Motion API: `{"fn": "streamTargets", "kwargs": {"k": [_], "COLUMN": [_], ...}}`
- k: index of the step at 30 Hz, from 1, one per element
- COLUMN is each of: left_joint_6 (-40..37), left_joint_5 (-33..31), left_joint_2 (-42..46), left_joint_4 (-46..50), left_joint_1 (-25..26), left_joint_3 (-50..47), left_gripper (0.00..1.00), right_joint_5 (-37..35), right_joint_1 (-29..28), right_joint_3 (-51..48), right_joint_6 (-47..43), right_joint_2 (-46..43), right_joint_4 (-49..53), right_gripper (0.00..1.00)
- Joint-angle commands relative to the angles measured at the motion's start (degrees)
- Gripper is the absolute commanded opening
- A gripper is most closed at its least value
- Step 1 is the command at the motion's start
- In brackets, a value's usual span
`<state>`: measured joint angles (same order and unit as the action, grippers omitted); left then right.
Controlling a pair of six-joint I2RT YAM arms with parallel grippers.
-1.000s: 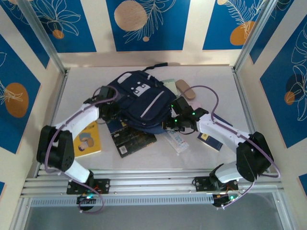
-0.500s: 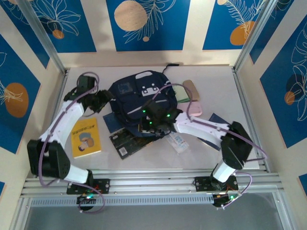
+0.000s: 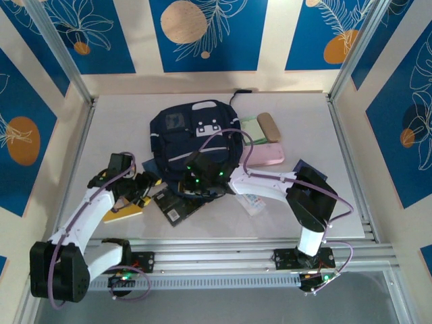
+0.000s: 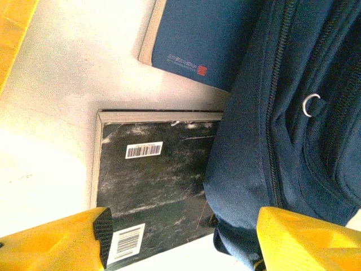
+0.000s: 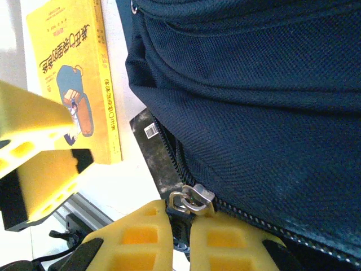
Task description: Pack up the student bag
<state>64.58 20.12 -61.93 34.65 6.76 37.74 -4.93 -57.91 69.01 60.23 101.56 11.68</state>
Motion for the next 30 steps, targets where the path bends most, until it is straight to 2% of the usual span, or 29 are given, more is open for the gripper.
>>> {"fn": "streamTargets", "kwargs": {"k": [1,10,18,21,24,30], "left_joint_6": [3.2,6.5,9.9,10.3,9.5,6.7], "left_joint_5": [3.0,2.2,1.8,1.6,0.4,-2.6], "left_joint_2": [-2.3,-6.2,-14.5,-17.0,-17.2,-16.1], "left_joint_4": [-7.2,-14.3,-22.6,-24.3,-24.0,-19.9], "left_joint_1": [-0.1,3.0,7.9,8.7,8.7,8.5], "left_joint_3": [0.0,-1.0,-1.9,-1.5,-0.9,1.1], "left_gripper": [0.67,0.64,0.64,0.6,0.48,0.08], "right_joint_5": [2.8,2.4,2.4,2.4,1.6,-2.5], "right_joint_1": [-1.5,-1.4,-1.5,-1.5,-1.6,-1.6], "right_joint_3": [-0.9,-0.9,-0.4,0.5,1.5,4.8], "right_joint_6": [0.4,1.0,0.9,0.6,-0.1,-4.4], "right_joint_2": [0.7,2.5,3.5,4.3,4.7,4.2], "right_joint_4": [-4.2,-4.6,-4.9,-3.1,0.2,11.1], "right_gripper": [0.0,0.0,0.0,0.0,0.0,0.0]}}
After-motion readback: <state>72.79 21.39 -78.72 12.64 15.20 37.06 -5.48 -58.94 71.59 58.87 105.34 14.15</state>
